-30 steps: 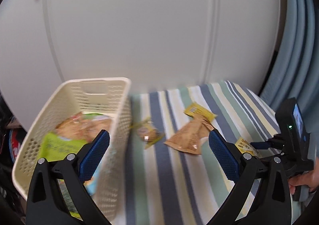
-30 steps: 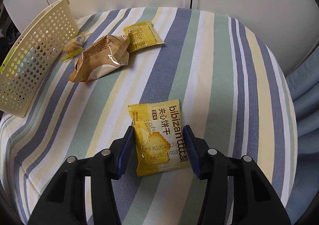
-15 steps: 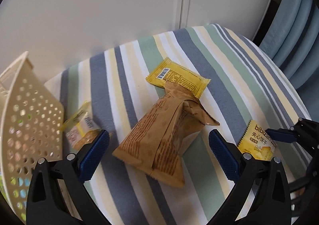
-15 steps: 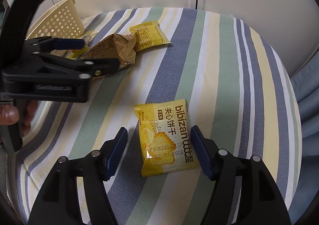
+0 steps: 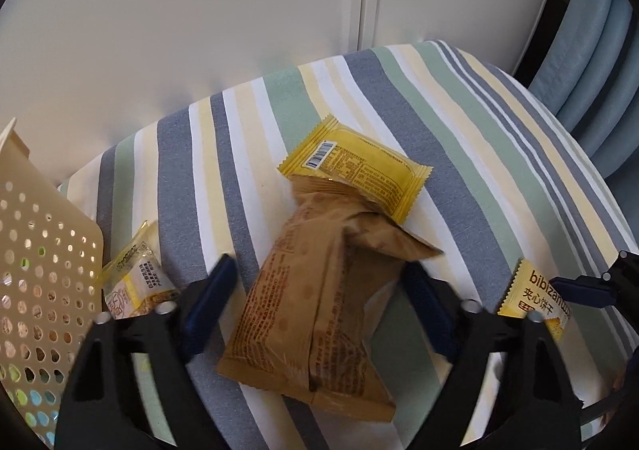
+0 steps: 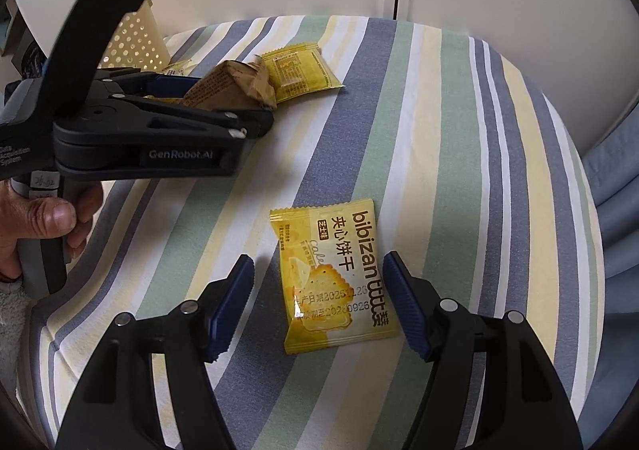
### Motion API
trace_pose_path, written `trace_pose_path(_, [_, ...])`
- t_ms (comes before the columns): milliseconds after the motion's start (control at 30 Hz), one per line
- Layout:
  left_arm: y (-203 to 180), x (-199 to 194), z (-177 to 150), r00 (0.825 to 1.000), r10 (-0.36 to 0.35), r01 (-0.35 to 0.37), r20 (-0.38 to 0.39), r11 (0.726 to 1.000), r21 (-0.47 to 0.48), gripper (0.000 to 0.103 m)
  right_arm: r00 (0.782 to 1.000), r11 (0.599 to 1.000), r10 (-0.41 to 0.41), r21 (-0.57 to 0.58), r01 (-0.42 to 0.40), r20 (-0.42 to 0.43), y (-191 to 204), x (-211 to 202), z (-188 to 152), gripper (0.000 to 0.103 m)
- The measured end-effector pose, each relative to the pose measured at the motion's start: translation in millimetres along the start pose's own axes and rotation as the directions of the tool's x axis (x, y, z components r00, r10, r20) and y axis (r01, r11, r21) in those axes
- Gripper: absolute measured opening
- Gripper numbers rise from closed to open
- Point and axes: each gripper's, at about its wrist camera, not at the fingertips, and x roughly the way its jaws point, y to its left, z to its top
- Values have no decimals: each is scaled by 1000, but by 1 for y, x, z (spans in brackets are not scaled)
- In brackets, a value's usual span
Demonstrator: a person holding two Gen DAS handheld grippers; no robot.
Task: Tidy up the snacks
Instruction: 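Grasp the brown wrapped pouch with left gripper, drop it in basket while right holds bibizan packet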
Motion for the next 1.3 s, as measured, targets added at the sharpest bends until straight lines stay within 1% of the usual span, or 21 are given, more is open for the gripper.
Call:
trace_pose_path(33, [0, -2, 0, 1000, -2, 2, 1, 1000, -4, 65, 1000, 1000, -5, -3, 5, 0, 1, 0, 0, 67])
trace_pose_path(133, [3, -9, -2, 999, -43, 43, 10, 999, -29, 60, 1000, 1000, -28, -15, 28, -2, 4, 1, -1, 65])
trace_pose_path(233, [5, -19, -6, 998, -51, 52, 32, 998, -41, 59, 999, 998, -52, -24, 52, -1, 6, 1, -1, 62])
trace_pose_path(300, [6, -29, -9, 997, -60, 62, 52, 997, -48, 57, 999, 998, -50, -22, 50, -1, 5, 1, -1, 62])
trace_pose_path(400, [9, -46, -11, 995, -54, 59, 85, 996, -62, 56, 998, 998, -56, -20, 56, 1, 5, 0, -2, 60])
trace_pose_path(533, [18, -71, -14, 988, -61, 74, 139, 993, -90, 55, 998, 998, -60, -13, 60, 4, 3, -1, -2, 57])
trace_pose_path(700, [40, -110, -21, 975, -44, 77, 217, 986, -148, 55, 998, 998, -61, -7, 61, 6, 2, -1, -2, 56])
trace_pose_path(867, [70, -150, -26, 958, 4, 58, 285, 976, -210, 55, 998, 998, -60, -9, 60, 6, 2, -1, -2, 55])
trace_pose_path(967, [96, -177, -36, 947, 52, 34, 317, 965, -259, 55, 998, 998, -59, -9, 59, 6, 1, -1, -2, 55])
trace_pose_path(1033, [116, -192, -43, 940, 48, 56, 339, 955, -291, 55, 998, 998, -60, -10, 60, 6, 1, -1, -1, 55])
trace_pose_path(1133, [142, -213, -55, 931, 72, 53, 358, 943, -328, 55, 998, 998, -59, -10, 59, 5, 0, -1, -1, 55])
trace_pose_path(1233, [159, -226, -63, 922, 121, 24, 367, 930, -367, 55, 998, 998, -60, -10, 60, 6, 0, -1, -1, 55])
trace_pose_path(1300, [176, -233, -71, 920, 141, 19, 365, 916, -402, 55, 998, 998, -59, -11, 60, 6, 1, -1, -2, 55])
